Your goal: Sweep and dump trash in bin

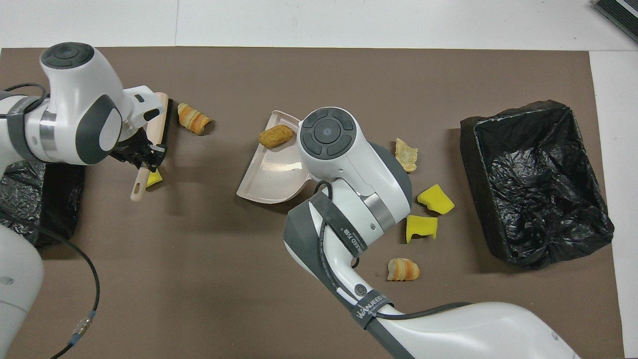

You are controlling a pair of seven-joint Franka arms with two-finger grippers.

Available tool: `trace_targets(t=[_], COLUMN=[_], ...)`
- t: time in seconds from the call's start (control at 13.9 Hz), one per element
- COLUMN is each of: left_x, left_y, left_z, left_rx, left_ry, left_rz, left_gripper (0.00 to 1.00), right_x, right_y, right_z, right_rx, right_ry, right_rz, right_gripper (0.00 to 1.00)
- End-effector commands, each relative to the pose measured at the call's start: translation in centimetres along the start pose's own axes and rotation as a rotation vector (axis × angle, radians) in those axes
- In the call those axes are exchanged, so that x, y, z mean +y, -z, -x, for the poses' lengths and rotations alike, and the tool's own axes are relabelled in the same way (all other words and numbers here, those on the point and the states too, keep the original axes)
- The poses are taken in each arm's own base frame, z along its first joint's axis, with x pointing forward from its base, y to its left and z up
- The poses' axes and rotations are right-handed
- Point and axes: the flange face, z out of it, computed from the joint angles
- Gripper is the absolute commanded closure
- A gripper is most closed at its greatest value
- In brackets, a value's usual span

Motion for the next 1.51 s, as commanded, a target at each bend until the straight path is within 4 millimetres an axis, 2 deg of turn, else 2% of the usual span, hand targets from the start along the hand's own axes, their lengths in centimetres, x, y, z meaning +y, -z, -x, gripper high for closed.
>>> trace_targets(t=[0.0, 0.14, 0.29, 0.43, 0.65, 0.72, 0.93, 1.08, 1.22, 1.36, 1.44], left_x=[2.3, 4.5, 7.6, 10.4, 14.7, 15.5, 15.9, 14.5, 14.0, 12.2, 10.2], left_y=[-0.4, -0.1, 0.3, 1.3, 0.7, 1.1, 3.6, 5.9, 8.0, 8.2, 7.5], left_z=[-2.5, -2.3, -1.1, 0.8, 4.1, 5.2, 7.3, 8.6, 10.0, 10.5, 10.5], left_rx=[0.001, 0.002, -0.043, -0.072, -0.128, -0.131, -0.155, -0.157, -0.145, -0.170, -0.198], left_ry=[-0.145, -0.272, -0.371, -0.417, -0.459, -0.436, -0.404, -0.373, -0.225, -0.142, -0.018], left_rz=[-0.006, 0.002, 0.018, 0.034, 0.052, 0.069, 0.126, 0.151, 0.142, 0.134, 0.135], left_gripper=[1.00, 1.00, 1.00, 1.00, 1.00, 1.00, 1.00, 1.00, 1.00, 1.00, 1.00], right_x=[0.2, 0.3, 0.3, 0.6, 0.8, 0.7, 1.0, 1.0, 0.9, 1.1, 1.1], right_y=[0.1, -0.1, -0.3, -0.3, -0.4, -0.7, -1.7, -1.8, -2.0, -2.2, -2.5], right_z=[0.1, 0.3, 0.2, 0.3, 0.4, 0.5, 1.4, 1.3, 1.2, 1.3, 1.2], right_rx=[0.006, 0.004, 0.002, 0.003, 0.007, -0.004, -0.039, -0.037, -0.028, -0.034, -0.034], right_ry=[0.024, 0.021, 0.020, 0.014, 0.021, 0.023, 0.009, 0.017, 0.086, 0.132, 0.159], right_rz=[0.026, 0.024, 0.020, 0.021, 0.026, 0.024, -0.006, -0.004, -0.005, 0.002, 0.006], right_gripper=[1.00, 1.00, 1.00, 1.00, 1.00, 1.00, 1.00, 1.00, 1.00, 1.00, 1.00])
